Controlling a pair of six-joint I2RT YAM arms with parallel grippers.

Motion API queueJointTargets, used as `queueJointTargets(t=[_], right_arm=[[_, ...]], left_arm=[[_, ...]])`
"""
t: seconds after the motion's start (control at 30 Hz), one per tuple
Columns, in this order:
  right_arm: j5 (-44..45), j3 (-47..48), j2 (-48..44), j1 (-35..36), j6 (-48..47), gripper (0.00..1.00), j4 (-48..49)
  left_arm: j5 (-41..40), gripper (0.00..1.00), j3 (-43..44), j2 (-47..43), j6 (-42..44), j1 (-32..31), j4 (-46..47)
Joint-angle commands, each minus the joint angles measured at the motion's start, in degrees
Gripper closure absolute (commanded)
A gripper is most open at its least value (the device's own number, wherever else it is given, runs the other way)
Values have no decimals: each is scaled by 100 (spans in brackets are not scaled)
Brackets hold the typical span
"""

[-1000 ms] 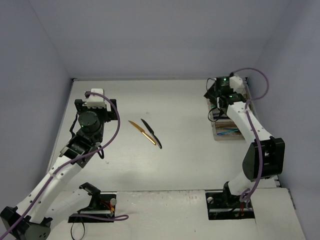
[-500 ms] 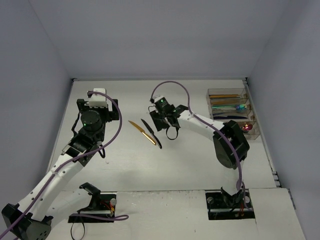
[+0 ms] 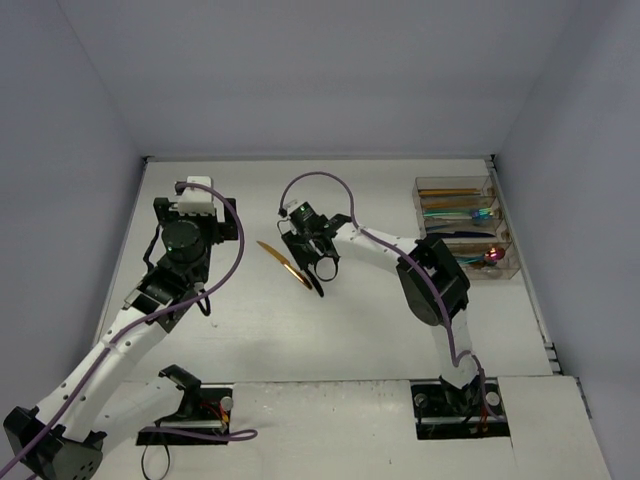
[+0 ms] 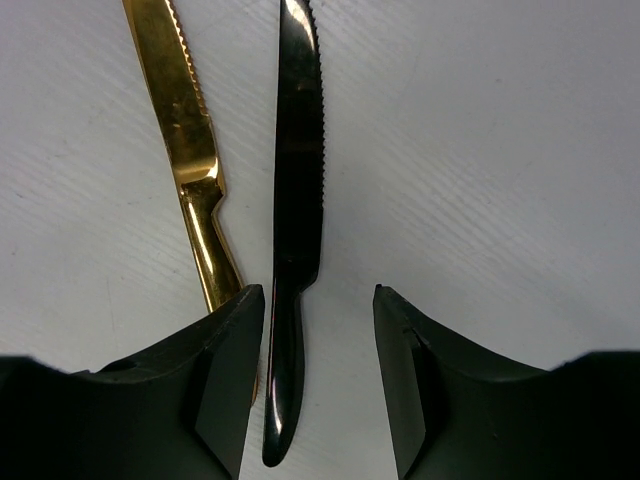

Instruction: Sort the eating utensils into containers

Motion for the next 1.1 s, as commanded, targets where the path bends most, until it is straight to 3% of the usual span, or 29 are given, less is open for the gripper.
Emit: queueJointTargets(t=[0.0,0.43,0.87,1.07], right_arm=[[-127,209,55,83,91,56,43],[-11,-66,199,164,190,62,-41],[517,-252,292,46,215,89,-1153],[595,-618,41,-186,200,89,-1636]], left_arm=[[-33,10,267,-5,-2,45,292],[-5,10,274,-16,-11,45,281],[36,10,275,-14,-53,45,275],[61,10,267,27,-73,45,284]])
